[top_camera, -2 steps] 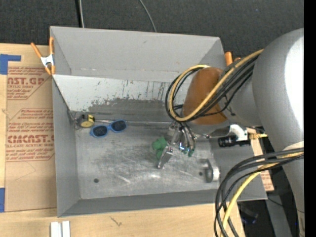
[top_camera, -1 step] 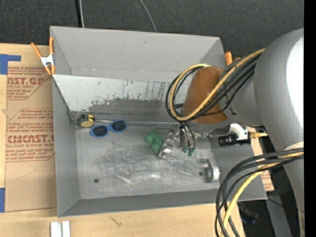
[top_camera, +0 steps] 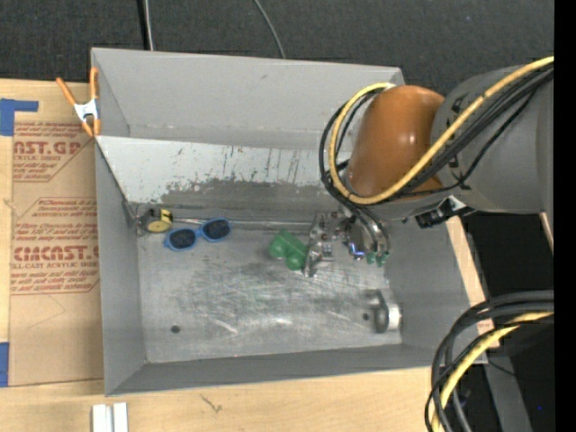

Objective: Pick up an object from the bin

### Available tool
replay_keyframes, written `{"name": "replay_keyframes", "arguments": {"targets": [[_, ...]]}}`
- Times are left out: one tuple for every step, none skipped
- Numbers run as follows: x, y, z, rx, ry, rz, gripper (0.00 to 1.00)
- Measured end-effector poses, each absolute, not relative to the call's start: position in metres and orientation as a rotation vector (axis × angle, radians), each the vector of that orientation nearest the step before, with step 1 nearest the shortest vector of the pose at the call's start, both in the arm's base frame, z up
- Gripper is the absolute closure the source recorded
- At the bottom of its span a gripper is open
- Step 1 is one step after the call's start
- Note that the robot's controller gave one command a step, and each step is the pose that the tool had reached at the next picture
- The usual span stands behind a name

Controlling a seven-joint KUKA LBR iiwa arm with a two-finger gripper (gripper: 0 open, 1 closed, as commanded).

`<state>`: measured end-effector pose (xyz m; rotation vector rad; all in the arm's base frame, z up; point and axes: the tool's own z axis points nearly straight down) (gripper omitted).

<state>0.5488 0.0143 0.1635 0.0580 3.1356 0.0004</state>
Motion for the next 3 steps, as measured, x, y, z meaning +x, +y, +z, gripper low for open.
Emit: {"name": "replay_keyframes", "arguments": {"targets": [[0.555,0.009,0.228,0.09,3.131,0.001,1.0],[0.551,0.014,0.145,0.143,3.145,-0.001,1.0],[0.549,0.032,0.231,-0.362,3.113,0.0,1.0]]}}
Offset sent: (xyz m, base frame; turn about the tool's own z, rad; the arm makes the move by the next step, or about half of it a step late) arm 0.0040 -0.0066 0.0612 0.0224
